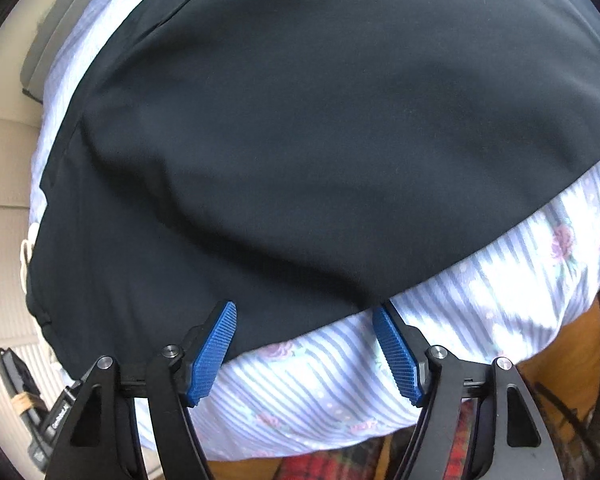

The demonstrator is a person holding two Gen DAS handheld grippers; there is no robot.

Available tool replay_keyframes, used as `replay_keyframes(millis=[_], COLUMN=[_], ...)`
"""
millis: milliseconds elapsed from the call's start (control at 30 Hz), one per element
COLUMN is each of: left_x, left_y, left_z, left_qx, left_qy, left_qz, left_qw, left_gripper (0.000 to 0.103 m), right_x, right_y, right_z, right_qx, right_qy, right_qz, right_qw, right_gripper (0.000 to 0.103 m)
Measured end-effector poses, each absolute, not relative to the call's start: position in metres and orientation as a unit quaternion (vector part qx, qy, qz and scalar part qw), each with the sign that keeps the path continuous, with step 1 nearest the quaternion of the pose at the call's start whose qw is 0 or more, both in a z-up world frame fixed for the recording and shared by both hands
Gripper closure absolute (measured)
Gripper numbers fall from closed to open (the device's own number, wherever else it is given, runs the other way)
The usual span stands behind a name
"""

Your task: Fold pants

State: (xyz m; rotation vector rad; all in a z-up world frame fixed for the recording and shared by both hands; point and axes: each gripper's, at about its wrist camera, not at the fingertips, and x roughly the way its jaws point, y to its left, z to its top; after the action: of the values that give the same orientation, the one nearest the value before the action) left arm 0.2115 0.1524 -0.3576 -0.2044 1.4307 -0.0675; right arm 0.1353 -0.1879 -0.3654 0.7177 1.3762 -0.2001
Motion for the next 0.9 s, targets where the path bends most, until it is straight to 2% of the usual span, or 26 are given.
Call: replay_keyframes(millis=[100, 167, 200, 267, 300, 333, 367, 467, 667, 833, 900], left_x=[0.219, 0.223, 0.224, 0.221, 0.219, 0.217, 0.215, 0.215, 0.194, 0.215, 0.243], left_y=[0.156, 0.162, 0.166, 0.169, 0.169, 0.169, 0.167, 0.165, 0.166, 0.148, 0.127], left_z=[-0.358, -0.354, -0.351, -0.344, -0.337, -0.332, -0.323, -0.288, -0.226, -0.173, -0.168], left_qx=[-0.116, -0.148, -0.156, -0.152, -0.144, -0.139, -0.136, -0.137, -0.148, -0.149, -0.147], left_qy=[0.65, 0.651, 0.65, 0.649, 0.648, 0.647, 0.645, 0.632, 0.586, 0.526, 0.51], left_qz=[-0.036, -0.04, -0.039, -0.04, -0.041, -0.045, -0.052, -0.075, -0.097, -0.108, -0.105], left_qw=[0.75, 0.744, 0.743, 0.744, 0.747, 0.748, 0.75, 0.759, 0.791, 0.831, 0.841], left_gripper=[0.018, 0.04, 0.045, 0.073, 0.077, 0.083, 0.085, 0.087, 0.09, 0.091, 0.091], right_x=[0.146, 0.149, 0.151, 0.151, 0.152, 0.152, 0.153, 0.154, 0.176, 0.205, 0.223], right_y=[-0.198, -0.202, -0.203, -0.205, -0.207, -0.21, -0.213, -0.222, -0.241, -0.258, -0.253], right_z=[-0.366, -0.365, -0.362, -0.357, -0.353, -0.345, -0.336, -0.303, -0.225, -0.192, -0.184], right_qx=[0.323, 0.324, 0.321, 0.313, 0.311, 0.311, 0.309, 0.301, 0.281, 0.283, 0.281], right_qy=[0.616, 0.617, 0.615, 0.614, 0.613, 0.611, 0.606, 0.583, 0.519, 0.485, 0.477], right_qz=[-0.092, -0.1, -0.103, -0.104, -0.102, -0.097, -0.095, -0.081, -0.061, -0.053, -0.048], right_qw=[0.713, 0.711, 0.712, 0.717, 0.719, 0.722, 0.727, 0.75, 0.805, 0.826, 0.831], right_gripper=[0.034, 0.043, 0.046, 0.066, 0.072, 0.083, 0.087, 0.09, 0.091, 0.092, 0.092])
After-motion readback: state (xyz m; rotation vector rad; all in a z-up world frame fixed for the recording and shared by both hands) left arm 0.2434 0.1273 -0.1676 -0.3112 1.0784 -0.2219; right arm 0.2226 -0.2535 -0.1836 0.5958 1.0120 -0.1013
